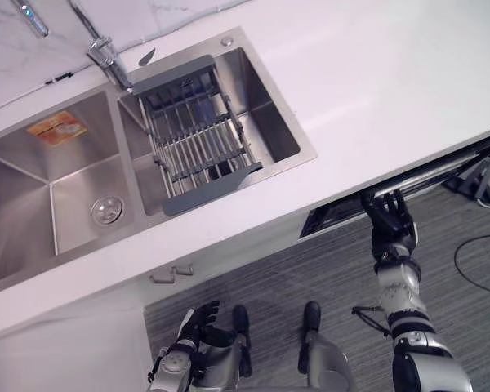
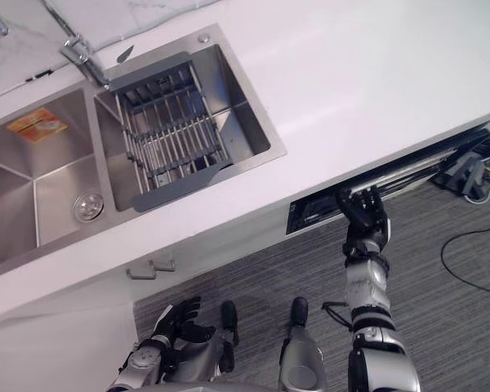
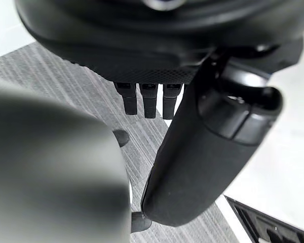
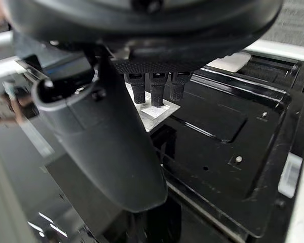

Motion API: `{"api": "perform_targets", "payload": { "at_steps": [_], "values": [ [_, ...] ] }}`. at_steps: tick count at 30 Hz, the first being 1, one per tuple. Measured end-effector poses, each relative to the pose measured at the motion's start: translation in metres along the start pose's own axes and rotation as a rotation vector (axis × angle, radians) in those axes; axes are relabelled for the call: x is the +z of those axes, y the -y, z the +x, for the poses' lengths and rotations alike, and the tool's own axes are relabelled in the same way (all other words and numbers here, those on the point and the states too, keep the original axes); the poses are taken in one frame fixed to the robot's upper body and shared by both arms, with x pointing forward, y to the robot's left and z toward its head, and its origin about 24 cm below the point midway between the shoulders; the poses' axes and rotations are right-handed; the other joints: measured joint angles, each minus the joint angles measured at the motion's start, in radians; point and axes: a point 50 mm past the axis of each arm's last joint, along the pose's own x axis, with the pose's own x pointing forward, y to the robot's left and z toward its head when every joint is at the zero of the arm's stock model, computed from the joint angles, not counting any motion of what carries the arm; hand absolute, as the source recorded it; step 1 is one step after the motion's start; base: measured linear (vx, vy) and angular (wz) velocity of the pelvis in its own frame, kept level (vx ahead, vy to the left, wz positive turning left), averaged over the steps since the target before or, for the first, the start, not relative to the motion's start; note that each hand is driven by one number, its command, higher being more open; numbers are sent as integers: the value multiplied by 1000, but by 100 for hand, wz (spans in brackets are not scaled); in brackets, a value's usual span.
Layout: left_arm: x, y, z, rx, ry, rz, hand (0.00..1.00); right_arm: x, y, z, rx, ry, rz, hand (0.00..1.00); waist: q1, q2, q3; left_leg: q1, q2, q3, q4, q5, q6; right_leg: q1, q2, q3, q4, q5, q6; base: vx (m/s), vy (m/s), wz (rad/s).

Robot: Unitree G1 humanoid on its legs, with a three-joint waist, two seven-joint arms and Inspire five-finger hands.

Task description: Walk over to the sink, pick up the cup, carry it to the dishwasher, place the cup inside the dishwasher, then close the dishwasher door

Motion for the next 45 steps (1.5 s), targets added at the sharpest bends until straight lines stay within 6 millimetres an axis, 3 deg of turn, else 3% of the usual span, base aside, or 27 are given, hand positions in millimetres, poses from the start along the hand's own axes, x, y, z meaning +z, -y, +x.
{"api": "perform_targets", "payload": {
  "at_steps": [4, 13, 18, 20, 24, 30, 37, 45],
  "values": [
    [-1, -5, -1, 4, -2, 13, 90, -7, 3, 0, 1, -63, -43, 90, -3, 2, 1, -3, -6, -56, 0, 3, -3, 0, 1, -3, 0, 0, -1, 1, -6, 1],
    [-1, -2, -1, -17, -3, 59, 90, -16, -5, -3, 66, -100, -183, 90, -24, 2, 2, -2, -7, -83, -3, 9, -4, 11, 2, -16, -2, 1, -1, -24, 0, 6],
    [0, 1, 0, -34, -2, 83, 90, -34, 6, -19, 102, -182, -336, 90, -27, -2, 1, 22, -5, -85, -15, 10, -5, 35, 5, -21, -8, 0, -1, 13, -3, 1],
    [1, 2, 0, -38, -2, 98, 90, -50, 10, -33, 152, -239, -455, 90, -27, -9, -1, 36, -4, -90, -26, 10, -6, 52, 7, -26, -20, 0, -1, 33, -10, 5],
    [-2, 0, 0, -32, -12, 100, 90, -74, 22, -62, 177, -307, -497, 90, -29, -37, -15, 58, -5, -101, -38, 10, -6, 78, 7, -38, -26, -8, 1, 36, -9, 10],
    [-12, -12, -3, -1, -58, 111, 90, -95, 55, -103, 100, -390, -588, 90, -42, -128, -72, 90, -9, -106, -51, 9, -7, 112, 6, -43, -37, -18, 5, 16, -3, 3],
    [-27, -15, -8, 27, -121, 97, 90, -118, 96, -145, -17, -548, -734, 90, -54, -139, -140, 122, -12, -100, -72, 9, -7, 133, 2, -39, -41, -22, 11, 1, 0, -1],
    [-39, -25, -14, 98, -160, 42, 90, -138, 128, -181, -186, -704, -708, 90, -54, -150, -181, 143, -14, -112, -89, 11, -5, 154, 1, -52, -43, -33, 20, -9, -3, 4]
  ]
}}
